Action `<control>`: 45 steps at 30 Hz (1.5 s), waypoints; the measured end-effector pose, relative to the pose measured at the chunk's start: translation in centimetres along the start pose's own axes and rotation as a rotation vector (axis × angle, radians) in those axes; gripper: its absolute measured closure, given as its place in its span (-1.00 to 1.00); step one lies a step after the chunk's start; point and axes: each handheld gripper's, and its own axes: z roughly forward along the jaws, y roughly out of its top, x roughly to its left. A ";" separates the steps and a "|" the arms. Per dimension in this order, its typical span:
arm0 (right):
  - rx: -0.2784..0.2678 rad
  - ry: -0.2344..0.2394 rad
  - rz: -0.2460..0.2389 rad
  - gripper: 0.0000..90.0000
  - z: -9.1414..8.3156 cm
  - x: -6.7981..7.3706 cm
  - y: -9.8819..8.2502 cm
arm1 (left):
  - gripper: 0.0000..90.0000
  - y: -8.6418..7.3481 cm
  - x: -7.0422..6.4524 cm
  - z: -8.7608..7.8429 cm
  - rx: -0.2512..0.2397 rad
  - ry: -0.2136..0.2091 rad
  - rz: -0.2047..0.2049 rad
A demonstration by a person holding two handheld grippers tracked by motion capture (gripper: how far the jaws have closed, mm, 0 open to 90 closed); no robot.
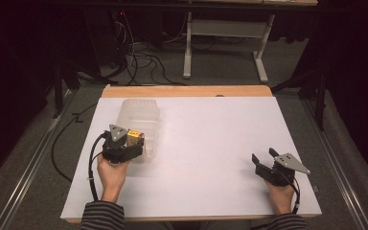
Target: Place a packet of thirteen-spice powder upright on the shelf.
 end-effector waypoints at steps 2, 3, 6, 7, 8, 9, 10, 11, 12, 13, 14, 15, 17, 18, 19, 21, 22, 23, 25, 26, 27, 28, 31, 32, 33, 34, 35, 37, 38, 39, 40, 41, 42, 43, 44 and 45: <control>0.000 0.000 0.000 -0.37 0.0 0.0 0.0 | -0.36 0.0 0.0 0.0 0.000 -0.001 0.000; 0.000 0.000 0.000 -0.37 0.0 0.0 0.0 | -0.37 0.0 0.0 -0.1 -0.001 0.000 0.000; 0.000 0.000 0.003 -0.37 0.0 0.0 0.0 | -0.39 0.2 0.0 -0.1 0.001 -0.003 0.000; 0.000 0.000 0.004 -0.37 0.0 0.0 0.0 | -0.40 0.3 0.0 -0.1 -0.006 -0.003 -0.004; 0.000 0.000 0.004 -0.37 0.0 0.0 0.0 | -0.40 0.3 0.0 -0.1 -0.006 -0.006 -0.003; 0.000 0.000 0.004 -0.37 0.0 0.0 0.0 | -0.41 0.4 0.0 -0.2 -0.007 -0.005 0.000; 0.000 0.001 0.002 -0.37 0.0 0.0 0.0 | -0.42 0.5 0.0 -0.2 -0.008 -0.004 0.003; 0.000 0.000 0.003 -0.37 0.0 0.0 0.0 | -0.42 0.6 -0.1 -0.2 -0.011 -0.005 0.004; 0.000 0.001 0.003 -0.37 0.0 0.0 0.0 | -0.42 0.6 -0.1 -0.3 -0.013 -0.006 0.005; 0.000 0.001 0.003 -0.37 0.0 0.0 0.0 | -0.42 0.8 -0.1 -0.3 -0.018 -0.004 0.007; 0.000 0.001 0.003 -0.37 0.0 0.0 0.0 | -0.42 0.8 -0.1 -0.3 -0.018 -0.004 0.007; 0.000 0.001 0.004 -0.37 0.0 0.0 0.0 | -0.42 0.9 -0.1 -0.4 -0.021 -0.004 0.007; 0.001 0.002 0.004 -0.37 0.0 0.0 0.0 | -0.42 1.1 -0.2 -0.5 -0.025 -0.008 0.010; 0.000 0.001 0.004 -0.37 0.0 0.0 0.0 | -0.42 1.2 -0.2 -0.5 -0.025 -0.009 0.013; 0.000 0.001 0.004 -0.37 0.0 0.0 0.0 | -0.42 1.3 -0.3 -0.6 -0.024 -0.012 0.017; 0.001 0.001 0.003 -0.37 0.0 0.0 0.0 | -0.42 1.5 -0.4 -0.6 -0.024 -0.015 0.023; 0.000 0.002 0.003 -0.36 0.0 0.0 0.0 | -0.42 1.5 -0.4 -0.6 -0.025 -0.016 0.025; 0.000 0.002 0.004 -0.37 0.0 0.0 0.0 | -0.42 1.6 -0.5 -0.6 -0.029 -0.018 0.024; 0.001 0.002 0.004 -0.37 0.0 0.0 0.0 | -0.42 1.8 -0.7 -0.6 -0.030 -0.023 0.031; 0.001 0.002 0.006 -0.37 0.0 0.0 0.0 | -0.42 1.9 -0.8 -0.6 -0.034 -0.025 0.034; 0.001 0.002 0.005 -0.37 0.0 0.0 0.0 | -0.42 2.0 -0.9 -0.7 -0.034 -0.028 0.038; 0.001 0.002 0.005 -0.37 0.0 0.0 0.0 | -0.42 2.0 -0.9 -0.7 -0.034 -0.028 0.038; 0.002 0.002 0.007 -0.37 0.0 0.0 0.0 | -0.42 2.5 -1.2 -0.9 -0.047 -0.035 0.045; 0.002 0.002 0.007 -0.37 0.0 0.0 0.0 | -0.42 2.5 -1.2 -0.9 -0.047 -0.035 0.045; 0.002 0.002 0.006 -0.37 0.0 0.0 0.0 | -0.42 2.7 -1.3 -1.0 -0.052 -0.035 0.049; 0.002 0.002 0.006 -0.37 0.0 0.0 0.0 | -0.42 2.9 -1.4 -1.1 -0.059 -0.039 0.049; 0.002 0.002 0.005 -0.37 0.0 0.0 0.0 | -0.42 3.1 -1.5 -1.2 -0.063 -0.041 0.057; 0.001 0.002 0.004 -0.37 0.0 0.0 0.0 | -0.42 3.3 -1.7 -1.3 -0.069 -0.048 0.061; 0.001 0.003 0.004 -0.37 0.0 0.0 0.0 | -0.42 3.3 -1.7 -1.3 -0.069 -0.048 0.061; 0.001 0.003 0.004 -0.37 0.0 0.0 0.0 | -0.42 3.5 -1.9 -1.4 -0.071 -0.052 0.068; 0.001 0.003 0.004 -0.37 0.0 0.0 0.0 | -0.42 3.5 -1.9 -1.4 -0.071 -0.052 0.068; 0.001 0.003 0.004 -0.36 0.0 0.0 0.0 | -0.42 3.6 -2.3 -1.4 -0.074 -0.065 0.073; 0.001 0.003 0.004 -0.36 0.0 0.0 0.0 | -0.42 3.6 -2.3 -1.4 -0.074 -0.065 0.073; 0.001 0.004 0.002 -0.36 0.0 -0.1 0.0 | -0.42 3.7 -2.6 -1.4 -0.071 -0.078 0.078; 0.001 0.004 0.002 -0.36 0.0 -0.1 0.0 | -0.42 3.7 -2.6 -1.4 -0.071 -0.078 0.078; 0.001 0.005 0.003 -0.37 0.0 0.0 0.0 | -0.42 3.8 -2.7 -1.4 -0.071 -0.081 0.080</control>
